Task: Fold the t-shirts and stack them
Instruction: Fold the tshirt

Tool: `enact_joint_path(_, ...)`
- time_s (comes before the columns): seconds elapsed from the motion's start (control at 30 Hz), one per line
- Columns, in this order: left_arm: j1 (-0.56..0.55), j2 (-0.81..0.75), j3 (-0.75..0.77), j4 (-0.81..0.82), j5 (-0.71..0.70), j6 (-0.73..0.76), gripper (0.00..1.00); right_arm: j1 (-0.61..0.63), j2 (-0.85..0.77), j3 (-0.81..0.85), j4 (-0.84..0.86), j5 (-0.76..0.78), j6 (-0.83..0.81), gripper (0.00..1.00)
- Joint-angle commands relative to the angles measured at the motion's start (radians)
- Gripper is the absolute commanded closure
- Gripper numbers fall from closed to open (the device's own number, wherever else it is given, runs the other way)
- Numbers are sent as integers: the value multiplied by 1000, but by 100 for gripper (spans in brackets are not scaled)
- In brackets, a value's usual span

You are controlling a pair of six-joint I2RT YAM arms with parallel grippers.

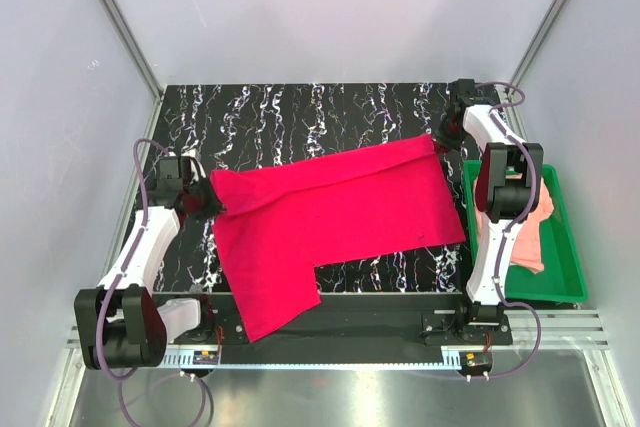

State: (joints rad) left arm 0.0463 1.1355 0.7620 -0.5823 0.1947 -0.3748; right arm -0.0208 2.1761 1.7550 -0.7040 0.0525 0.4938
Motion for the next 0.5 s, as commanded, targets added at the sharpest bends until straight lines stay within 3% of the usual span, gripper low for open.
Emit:
enact_joint_path(0.0, -2, 9, 10, 4, 15, -3, 100, -5, -2, 0, -23, 56, 6, 100)
enact_joint_path(0.07, -2, 1, 14, -17, -7, -16, 90, -5, -1, 9, -61, 90, 11, 96)
enact_joint_path(0.1, -2, -6, 20, -37, -26, -32, 74, -5, 1, 18, -81, 105, 21, 94)
enact_joint_path(0.17, -2, -45, 31, -69, -50, -52, 54, -5, -10, 17, -133, 138, 38, 85)
enact_joint_path(0.2, -2, -62, 42, -77, -73, -68, 40, -5, -37, -9, -131, 142, 43, 80)
enact_joint_path(0.4, 15, -23, 117, -42, -153, -67, 31, -5, -72, 7, -32, 96, -17, 48)
enact_joint_path(0.47, 45, 51, 158, 25, -126, -53, 33, -5, -50, 46, -6, 55, -53, 48)
